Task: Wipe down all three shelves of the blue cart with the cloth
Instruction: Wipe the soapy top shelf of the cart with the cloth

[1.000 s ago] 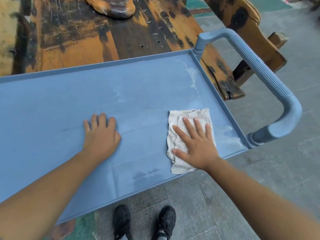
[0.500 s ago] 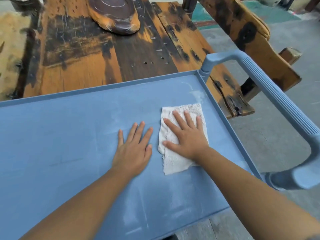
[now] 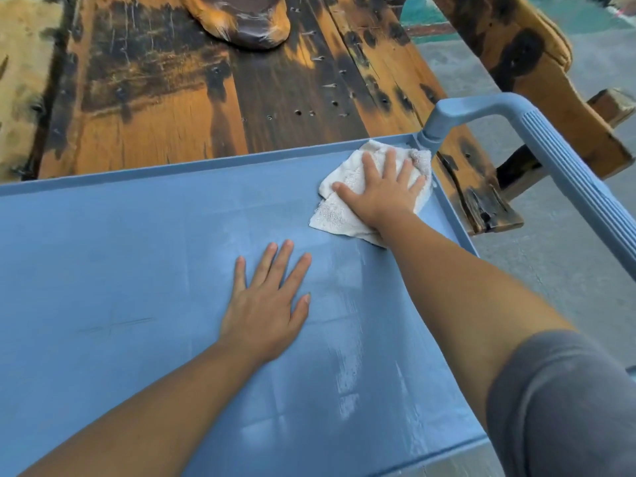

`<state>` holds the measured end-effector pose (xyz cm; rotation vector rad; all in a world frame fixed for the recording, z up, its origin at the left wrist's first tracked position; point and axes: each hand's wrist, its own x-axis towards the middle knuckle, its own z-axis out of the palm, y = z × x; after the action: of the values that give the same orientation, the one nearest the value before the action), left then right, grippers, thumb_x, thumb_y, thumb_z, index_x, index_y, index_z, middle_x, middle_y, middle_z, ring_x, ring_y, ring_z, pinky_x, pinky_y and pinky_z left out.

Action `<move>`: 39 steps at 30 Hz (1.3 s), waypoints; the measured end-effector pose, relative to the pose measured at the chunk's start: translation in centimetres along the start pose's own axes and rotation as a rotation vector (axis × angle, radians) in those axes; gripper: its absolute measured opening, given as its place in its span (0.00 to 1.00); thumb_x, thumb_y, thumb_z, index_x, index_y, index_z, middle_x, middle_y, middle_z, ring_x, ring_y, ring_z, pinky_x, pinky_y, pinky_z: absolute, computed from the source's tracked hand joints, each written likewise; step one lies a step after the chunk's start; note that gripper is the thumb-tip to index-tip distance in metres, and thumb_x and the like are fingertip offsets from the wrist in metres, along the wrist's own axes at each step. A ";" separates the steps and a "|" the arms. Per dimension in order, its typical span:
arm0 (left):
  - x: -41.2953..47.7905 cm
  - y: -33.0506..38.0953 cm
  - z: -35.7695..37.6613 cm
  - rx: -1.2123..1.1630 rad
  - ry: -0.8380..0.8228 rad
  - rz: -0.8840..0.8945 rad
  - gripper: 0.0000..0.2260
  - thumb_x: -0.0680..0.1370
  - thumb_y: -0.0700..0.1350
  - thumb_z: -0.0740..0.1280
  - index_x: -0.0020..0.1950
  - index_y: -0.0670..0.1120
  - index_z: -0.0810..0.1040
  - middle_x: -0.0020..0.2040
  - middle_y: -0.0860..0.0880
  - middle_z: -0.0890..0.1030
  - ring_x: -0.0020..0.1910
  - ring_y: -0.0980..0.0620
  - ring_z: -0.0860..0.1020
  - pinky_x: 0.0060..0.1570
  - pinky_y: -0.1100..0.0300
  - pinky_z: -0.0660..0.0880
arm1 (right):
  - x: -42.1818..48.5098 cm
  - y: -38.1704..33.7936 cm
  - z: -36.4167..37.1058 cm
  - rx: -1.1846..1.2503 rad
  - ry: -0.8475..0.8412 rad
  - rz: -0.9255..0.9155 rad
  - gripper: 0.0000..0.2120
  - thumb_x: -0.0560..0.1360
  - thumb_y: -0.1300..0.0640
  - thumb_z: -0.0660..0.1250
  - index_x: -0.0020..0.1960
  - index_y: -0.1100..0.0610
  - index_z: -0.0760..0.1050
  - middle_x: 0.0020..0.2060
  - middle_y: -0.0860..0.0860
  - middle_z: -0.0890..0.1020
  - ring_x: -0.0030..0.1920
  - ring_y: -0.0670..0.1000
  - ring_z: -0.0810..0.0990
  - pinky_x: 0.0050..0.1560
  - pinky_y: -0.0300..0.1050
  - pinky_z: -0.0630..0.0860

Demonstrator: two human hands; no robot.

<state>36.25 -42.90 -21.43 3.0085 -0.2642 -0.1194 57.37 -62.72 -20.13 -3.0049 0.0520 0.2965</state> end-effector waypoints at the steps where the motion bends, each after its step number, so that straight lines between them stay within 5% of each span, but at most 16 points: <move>1: 0.1 0.1 0.0 0.001 -0.003 0.000 0.27 0.81 0.59 0.46 0.81 0.55 0.54 0.82 0.49 0.51 0.81 0.47 0.50 0.74 0.35 0.48 | -0.4 0.8 -0.1 -0.006 0.001 0.019 0.49 0.66 0.18 0.42 0.81 0.42 0.43 0.81 0.53 0.40 0.80 0.62 0.37 0.74 0.70 0.37; 13: 0.5 0.4 0.0 0.007 -0.003 -0.029 0.27 0.81 0.58 0.47 0.81 0.55 0.51 0.82 0.49 0.48 0.80 0.48 0.47 0.74 0.35 0.47 | -17.5 5.5 3.0 -0.094 0.027 0.141 0.53 0.68 0.20 0.38 0.82 0.53 0.44 0.80 0.64 0.43 0.79 0.68 0.43 0.73 0.74 0.44; 21: 0.4 0.4 0.1 -0.047 0.009 -0.014 0.27 0.81 0.58 0.50 0.80 0.55 0.54 0.82 0.48 0.51 0.80 0.47 0.49 0.74 0.33 0.47 | -31.1 11.9 3.7 -0.240 -0.099 0.104 0.55 0.68 0.20 0.32 0.81 0.57 0.38 0.80 0.64 0.42 0.79 0.67 0.44 0.75 0.70 0.47; 32: 0.0 0.6 -0.1 -0.075 -0.013 0.001 0.27 0.83 0.57 0.50 0.81 0.51 0.53 0.82 0.46 0.50 0.80 0.46 0.48 0.73 0.32 0.46 | -34.1 11.2 3.0 -0.237 -0.167 0.291 0.53 0.73 0.24 0.40 0.80 0.64 0.36 0.79 0.67 0.43 0.80 0.66 0.44 0.79 0.62 0.46; 39: -11.0 -0.9 -0.5 -0.023 -0.114 0.073 0.29 0.81 0.61 0.43 0.81 0.55 0.49 0.82 0.49 0.47 0.81 0.47 0.46 0.73 0.31 0.48 | -33.6 11.0 3.9 -0.176 -0.090 0.303 0.51 0.74 0.25 0.42 0.80 0.63 0.38 0.79 0.67 0.44 0.79 0.67 0.44 0.78 0.64 0.44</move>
<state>25.69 -39.97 -20.29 2.9691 -0.3811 -0.2849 23.19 -72.41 -18.64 -3.1473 0.5010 0.4885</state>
